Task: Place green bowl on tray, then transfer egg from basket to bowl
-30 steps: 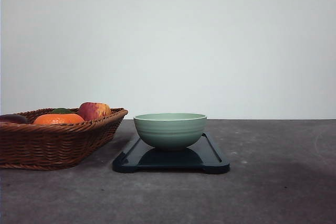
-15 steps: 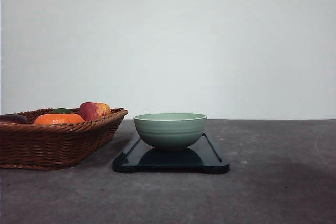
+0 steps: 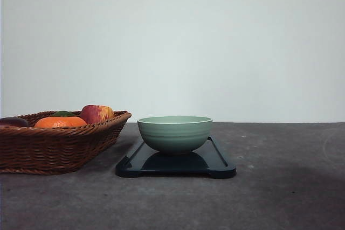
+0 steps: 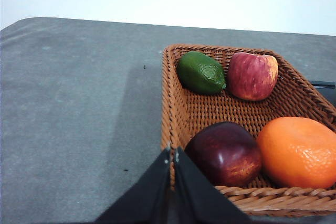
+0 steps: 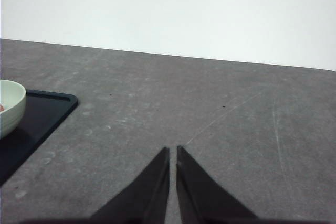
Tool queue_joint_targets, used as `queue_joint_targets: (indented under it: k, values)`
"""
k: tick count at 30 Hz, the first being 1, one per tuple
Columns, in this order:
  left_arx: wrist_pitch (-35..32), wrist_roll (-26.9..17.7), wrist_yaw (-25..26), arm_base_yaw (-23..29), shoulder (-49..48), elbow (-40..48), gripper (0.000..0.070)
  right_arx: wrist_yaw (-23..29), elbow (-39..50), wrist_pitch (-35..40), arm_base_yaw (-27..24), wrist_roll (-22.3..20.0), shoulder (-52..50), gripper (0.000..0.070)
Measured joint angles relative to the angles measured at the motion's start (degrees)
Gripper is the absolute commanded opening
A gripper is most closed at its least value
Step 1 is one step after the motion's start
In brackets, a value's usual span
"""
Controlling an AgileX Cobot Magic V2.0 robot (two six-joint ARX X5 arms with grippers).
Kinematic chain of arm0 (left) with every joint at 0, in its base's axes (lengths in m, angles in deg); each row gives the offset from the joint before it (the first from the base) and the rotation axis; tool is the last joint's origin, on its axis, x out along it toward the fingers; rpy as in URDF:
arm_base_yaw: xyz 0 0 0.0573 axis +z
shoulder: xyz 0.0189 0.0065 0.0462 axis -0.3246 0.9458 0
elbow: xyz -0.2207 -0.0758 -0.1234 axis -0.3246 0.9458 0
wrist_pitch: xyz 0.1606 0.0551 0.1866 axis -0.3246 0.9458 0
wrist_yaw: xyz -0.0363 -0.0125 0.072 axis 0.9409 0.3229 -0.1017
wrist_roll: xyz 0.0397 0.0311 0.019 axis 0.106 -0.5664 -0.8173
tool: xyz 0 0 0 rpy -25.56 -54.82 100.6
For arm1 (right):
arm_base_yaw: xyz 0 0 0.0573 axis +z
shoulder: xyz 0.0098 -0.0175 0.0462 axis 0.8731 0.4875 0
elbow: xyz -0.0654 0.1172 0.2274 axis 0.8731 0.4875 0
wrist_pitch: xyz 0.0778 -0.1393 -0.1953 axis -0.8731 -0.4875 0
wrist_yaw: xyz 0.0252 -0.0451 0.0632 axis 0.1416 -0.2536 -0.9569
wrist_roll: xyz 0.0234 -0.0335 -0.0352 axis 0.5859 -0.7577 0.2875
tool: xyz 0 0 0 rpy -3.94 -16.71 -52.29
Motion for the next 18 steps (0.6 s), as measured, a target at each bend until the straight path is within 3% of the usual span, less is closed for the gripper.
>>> queue_joint_targets:
  k: [18]
  values:
    - [0.0,0.0,0.0,0.0,0.0,0.0,0.0,-0.02,0.0,-0.02,0.0,0.0,0.0,0.0016]
